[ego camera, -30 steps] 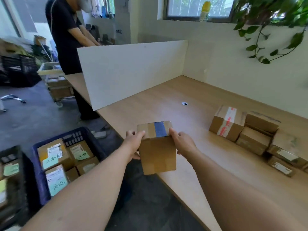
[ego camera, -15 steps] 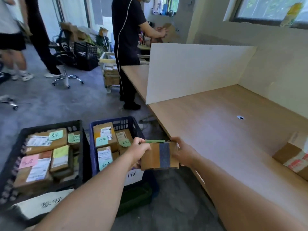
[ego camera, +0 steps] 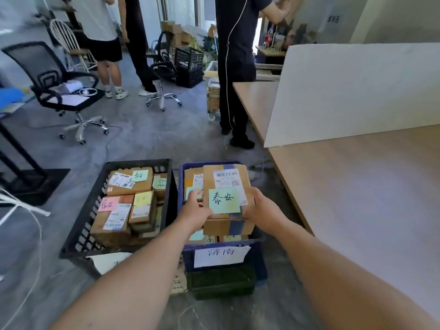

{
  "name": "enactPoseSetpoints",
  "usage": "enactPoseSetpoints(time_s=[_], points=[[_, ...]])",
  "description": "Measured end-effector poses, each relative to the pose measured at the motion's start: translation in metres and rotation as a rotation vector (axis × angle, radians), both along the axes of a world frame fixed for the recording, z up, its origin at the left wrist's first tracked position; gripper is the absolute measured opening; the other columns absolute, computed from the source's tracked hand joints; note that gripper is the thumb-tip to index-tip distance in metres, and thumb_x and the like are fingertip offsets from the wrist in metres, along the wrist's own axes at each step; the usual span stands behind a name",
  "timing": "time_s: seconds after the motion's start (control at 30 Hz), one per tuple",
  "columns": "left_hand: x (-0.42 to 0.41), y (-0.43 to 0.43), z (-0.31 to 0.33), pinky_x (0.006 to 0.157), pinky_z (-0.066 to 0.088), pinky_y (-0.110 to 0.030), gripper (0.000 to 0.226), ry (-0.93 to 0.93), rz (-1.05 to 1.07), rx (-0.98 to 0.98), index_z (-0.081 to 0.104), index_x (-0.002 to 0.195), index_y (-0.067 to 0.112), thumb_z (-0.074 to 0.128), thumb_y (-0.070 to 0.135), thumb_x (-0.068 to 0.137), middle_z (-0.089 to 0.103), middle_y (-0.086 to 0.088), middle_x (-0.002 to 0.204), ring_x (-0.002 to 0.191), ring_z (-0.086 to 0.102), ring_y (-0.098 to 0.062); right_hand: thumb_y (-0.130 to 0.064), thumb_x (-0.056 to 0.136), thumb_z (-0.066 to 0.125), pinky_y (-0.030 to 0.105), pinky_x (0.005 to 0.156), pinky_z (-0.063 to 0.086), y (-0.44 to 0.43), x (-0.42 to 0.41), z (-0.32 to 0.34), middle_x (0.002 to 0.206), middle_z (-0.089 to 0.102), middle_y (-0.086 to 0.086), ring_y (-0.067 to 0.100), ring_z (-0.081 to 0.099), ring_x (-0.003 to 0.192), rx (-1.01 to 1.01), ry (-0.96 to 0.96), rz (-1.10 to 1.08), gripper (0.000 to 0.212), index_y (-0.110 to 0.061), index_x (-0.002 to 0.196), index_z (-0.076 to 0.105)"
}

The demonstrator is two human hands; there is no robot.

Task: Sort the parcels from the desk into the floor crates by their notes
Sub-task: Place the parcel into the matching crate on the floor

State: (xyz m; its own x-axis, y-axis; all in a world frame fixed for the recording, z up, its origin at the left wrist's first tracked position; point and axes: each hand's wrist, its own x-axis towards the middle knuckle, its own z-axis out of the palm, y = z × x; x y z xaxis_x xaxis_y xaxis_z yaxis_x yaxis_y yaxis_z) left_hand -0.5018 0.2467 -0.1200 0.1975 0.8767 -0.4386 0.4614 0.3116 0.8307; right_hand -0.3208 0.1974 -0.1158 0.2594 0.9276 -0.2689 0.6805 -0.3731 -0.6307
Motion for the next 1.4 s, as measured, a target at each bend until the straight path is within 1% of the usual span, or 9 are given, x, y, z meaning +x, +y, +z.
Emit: enactPoseSetpoints(time_s=[0.07,0.17,0.3,0.4,0.5,0.77,0.97,1.23,1.4], points=[[-0.001,0.009,0.005,0.069,0.053,-0.029,0.09,0.002,-0.037,0.013,0.013,0.152,0.039,0.059,-0.003,0.088,0.061,0.002,0.123,0.101,0.061,-0.017,-0.027,0.09,0.061,0.038,0.081,0.057,0.022,0.004,-0.01,0.125,0.058,0.002,0.02,0.063,0.097,-0.002,-0.028,0.084,0.073,-0.043,0.146,0.018],[0.002,0.021,0.011,0.061,0.048,-0.018,0.091,0.058,-0.07,0.077,0.01,0.154,0.037,0.058,-0.005,0.089,0.055,0.002,0.13,0.084,0.054,-0.002,-0.016,0.092,0.058,0.032,0.081,0.057,0.047,0.008,-0.019,0.132,0.052,0.004,0.019,0.063,0.097,-0.041,-0.025,0.173,0.079,-0.045,0.15,0.012],[0.004,0.037,0.009,0.07,0.052,-0.025,0.093,0.102,-0.042,0.11,0.009,0.155,0.037,0.059,-0.004,0.088,0.052,0.002,0.138,0.079,0.054,-0.002,-0.015,0.089,0.062,0.026,0.072,0.056,0.072,0.012,-0.023,0.139,0.047,0.004,0.016,0.062,0.094,-0.028,-0.045,0.242,0.078,-0.042,0.15,0.02],[0.001,0.045,0.006,0.081,0.055,-0.034,0.094,0.138,-0.008,0.12,0.009,0.153,0.041,0.06,-0.003,0.087,0.052,0.0,0.138,0.089,0.057,-0.008,-0.025,0.09,0.061,0.031,0.077,0.057,0.082,0.01,-0.022,0.139,0.039,0.005,0.018,0.06,0.094,-0.002,0.004,0.246,0.073,-0.044,0.149,0.021],[-0.002,0.051,0.0,0.073,0.052,-0.024,0.091,0.143,0.023,0.138,0.013,0.153,0.039,0.06,-0.003,0.088,0.049,-0.002,0.14,0.105,0.055,-0.012,-0.038,0.093,0.058,0.03,0.079,0.052,0.09,0.002,-0.02,0.138,0.037,0.007,0.019,0.058,0.098,0.031,0.001,0.266,0.072,-0.047,0.15,0.014],[-0.039,0.058,-0.029,0.09,0.052,-0.033,0.084,0.126,0.126,0.161,0.017,0.153,0.034,0.06,0.001,0.089,0.054,0.002,0.136,0.113,0.054,-0.014,-0.029,0.095,0.054,0.036,0.081,0.057,0.12,-0.046,-0.034,0.137,0.035,0.007,0.021,0.056,0.1,0.003,-0.182,0.413,0.063,-0.045,0.148,0.024],[-0.103,0.09,-0.056,0.08,0.048,-0.025,0.087,0.155,0.098,0.118,0.013,0.154,0.035,0.062,0.002,0.089,0.05,-0.002,0.136,0.114,0.053,-0.016,-0.028,0.094,0.054,0.034,0.075,0.058,0.15,-0.109,-0.054,0.138,0.035,0.005,0.02,0.058,0.095,-0.068,-0.206,0.403,0.064,-0.048,0.147,0.023],[-0.234,0.144,-0.086,0.091,0.053,-0.041,0.093,0.233,0.047,0.017,0.009,0.153,0.04,0.065,0.005,0.087,0.044,0.0,0.142,0.113,0.054,-0.018,-0.026,0.096,0.049,0.032,0.073,0.053,0.194,-0.239,-0.081,0.142,0.03,0.004,0.023,0.056,0.097,-0.161,-0.168,0.389,0.063,-0.045,0.149,0.022],[-0.296,0.15,-0.113,0.08,0.048,-0.023,0.089,0.299,-0.037,-0.05,0.007,0.154,0.035,0.059,0.002,0.09,0.038,0.011,0.14,0.105,0.042,-0.006,-0.027,0.098,0.045,0.03,0.066,0.049,0.196,-0.303,-0.114,0.142,0.029,0.005,0.024,0.058,0.096,-0.278,-0.151,0.396,0.062,-0.044,0.151,0.018]])
